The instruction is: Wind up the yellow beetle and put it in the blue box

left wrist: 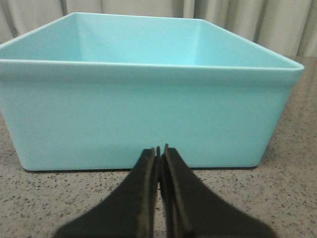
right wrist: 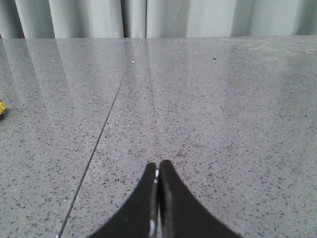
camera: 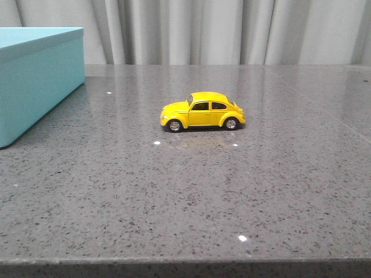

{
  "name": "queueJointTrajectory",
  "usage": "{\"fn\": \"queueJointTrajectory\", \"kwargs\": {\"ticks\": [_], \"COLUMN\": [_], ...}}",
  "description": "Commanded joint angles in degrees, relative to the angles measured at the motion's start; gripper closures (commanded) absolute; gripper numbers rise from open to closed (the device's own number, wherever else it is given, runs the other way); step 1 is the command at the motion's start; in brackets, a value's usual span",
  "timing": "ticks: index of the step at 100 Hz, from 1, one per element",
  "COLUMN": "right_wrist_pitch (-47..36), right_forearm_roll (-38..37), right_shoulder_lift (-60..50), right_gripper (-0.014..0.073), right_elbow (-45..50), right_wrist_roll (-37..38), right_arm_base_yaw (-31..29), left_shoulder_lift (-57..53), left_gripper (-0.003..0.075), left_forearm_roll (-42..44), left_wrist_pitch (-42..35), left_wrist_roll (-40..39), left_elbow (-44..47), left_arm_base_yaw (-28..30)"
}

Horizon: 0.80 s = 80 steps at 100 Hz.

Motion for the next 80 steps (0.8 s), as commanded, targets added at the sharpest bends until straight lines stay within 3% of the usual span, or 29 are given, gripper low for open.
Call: {"fn": "queueJointTrajectory", "kwargs": {"ticks": [1,58,80], "right_wrist_pitch": [-4.38,-4.38,-4.36], "right_forearm_roll": [0.06,0.06,0.06], "right_shoulder_lift": [-1.25,-1.25,-1.25], "right_gripper": [0.0662,0.0662,0.0662], "right_elbow": [-0.92,-0.92,-0.92], "right_wrist_roll": [-0.36,-0.36,-0.36], "right_arm_base_yaw": [-0.06,-0.06,-0.06], "left_shoulder_lift": [-1.81,-1.81,-1.81], "left_gripper": [0.0739,0.0739,0.0739], "left_forearm_roll": [0.01,0.01,0.01], "left_wrist_pitch": [-4.33,-4.44,-9.18], "left_wrist_roll": [-0.37,-0.37,-0.37], "left_elbow": [1.24,1.24,1.24], "left_arm_base_yaw": [-0.01,-0.01,-0.01]}}
